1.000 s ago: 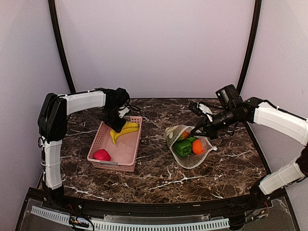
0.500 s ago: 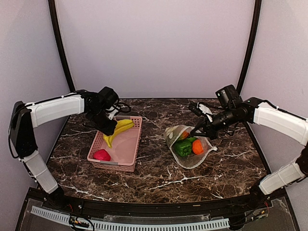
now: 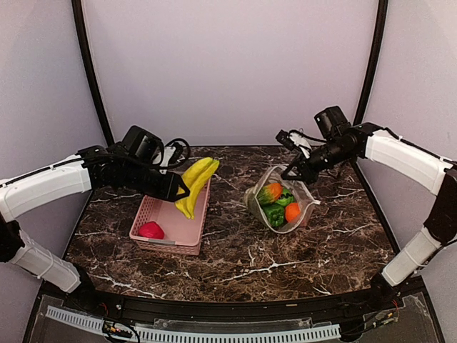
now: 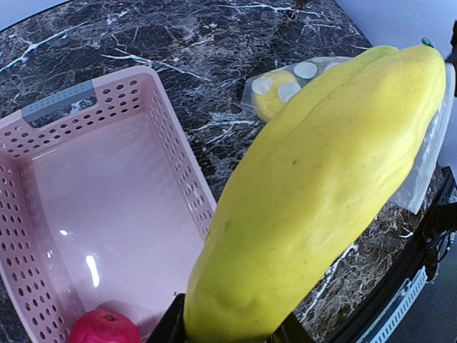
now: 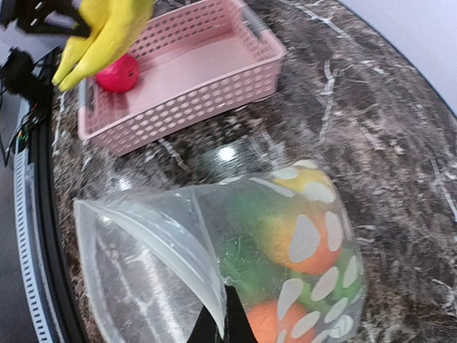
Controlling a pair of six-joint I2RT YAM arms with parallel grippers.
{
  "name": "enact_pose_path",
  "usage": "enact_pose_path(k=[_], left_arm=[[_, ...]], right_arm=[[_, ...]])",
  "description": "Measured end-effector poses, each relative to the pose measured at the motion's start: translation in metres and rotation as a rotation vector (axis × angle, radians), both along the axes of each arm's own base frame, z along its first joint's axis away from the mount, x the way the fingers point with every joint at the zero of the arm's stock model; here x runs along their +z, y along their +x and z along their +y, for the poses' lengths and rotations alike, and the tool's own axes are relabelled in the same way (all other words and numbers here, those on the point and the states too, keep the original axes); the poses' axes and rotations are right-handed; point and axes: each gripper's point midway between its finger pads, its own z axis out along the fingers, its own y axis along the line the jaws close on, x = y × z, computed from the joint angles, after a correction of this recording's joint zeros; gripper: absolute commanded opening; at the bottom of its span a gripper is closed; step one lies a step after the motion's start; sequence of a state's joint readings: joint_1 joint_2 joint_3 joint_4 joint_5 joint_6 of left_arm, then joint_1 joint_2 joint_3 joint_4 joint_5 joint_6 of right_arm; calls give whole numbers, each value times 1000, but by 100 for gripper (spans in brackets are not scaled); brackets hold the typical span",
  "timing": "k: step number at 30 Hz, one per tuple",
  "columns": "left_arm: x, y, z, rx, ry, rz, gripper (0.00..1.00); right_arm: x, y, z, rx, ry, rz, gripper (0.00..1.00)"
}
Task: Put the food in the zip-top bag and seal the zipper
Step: Place the fake fruit in the zipper food storage bag.
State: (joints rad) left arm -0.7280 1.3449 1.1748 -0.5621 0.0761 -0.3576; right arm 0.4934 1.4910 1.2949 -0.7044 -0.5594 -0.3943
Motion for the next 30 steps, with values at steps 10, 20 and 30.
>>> enact_pose_path(k=[10,20,30], left_arm=[[-27,-29,-30,-50,-130,48,20],[-5,-54,-73,-134,-260,20,18],[-6,-90,-137,-230,-343,89,15]], right_arm=[[55,104,-52,-303,-58,-104,0],[45,87,-60,-373,-58,-58,0],[-6,36,-42,-255,-91,79,0]])
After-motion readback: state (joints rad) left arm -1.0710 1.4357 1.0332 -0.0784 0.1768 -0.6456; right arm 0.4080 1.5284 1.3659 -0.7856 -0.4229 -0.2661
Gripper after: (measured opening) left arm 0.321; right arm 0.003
